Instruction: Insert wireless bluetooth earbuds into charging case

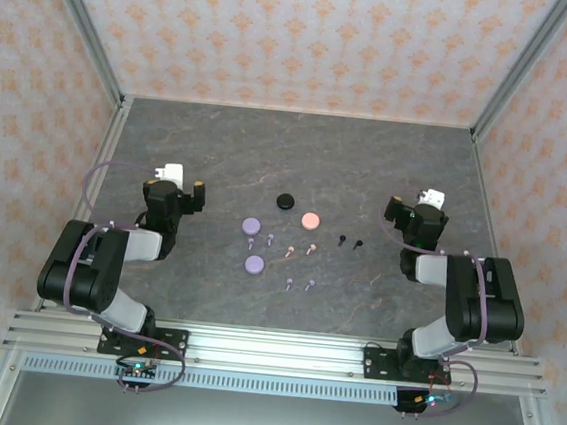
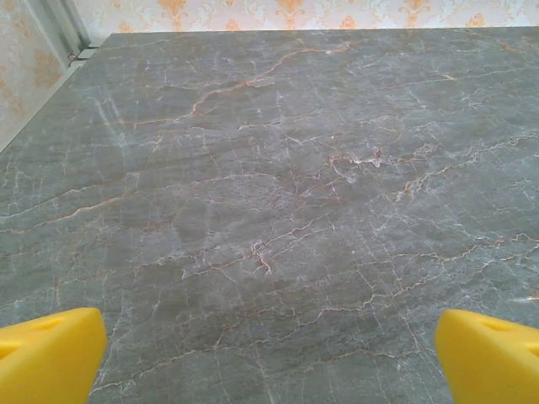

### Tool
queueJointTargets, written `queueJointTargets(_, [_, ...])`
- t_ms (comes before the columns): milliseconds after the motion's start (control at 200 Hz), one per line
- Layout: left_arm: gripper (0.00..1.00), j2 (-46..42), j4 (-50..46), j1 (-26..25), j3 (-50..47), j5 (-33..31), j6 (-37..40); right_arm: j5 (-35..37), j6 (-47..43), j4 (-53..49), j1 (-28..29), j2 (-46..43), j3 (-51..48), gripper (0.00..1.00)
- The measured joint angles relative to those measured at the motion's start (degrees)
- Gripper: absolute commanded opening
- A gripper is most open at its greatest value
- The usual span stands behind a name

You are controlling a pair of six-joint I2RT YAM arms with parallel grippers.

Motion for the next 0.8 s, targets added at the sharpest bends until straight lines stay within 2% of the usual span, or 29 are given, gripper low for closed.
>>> queueJointTargets(801, [1.00,-0.24,-0.66,-0.13,0.09,-0.26,-0.02,-0.28,0.02,0.00,0.00,0.00,0.00,0.99])
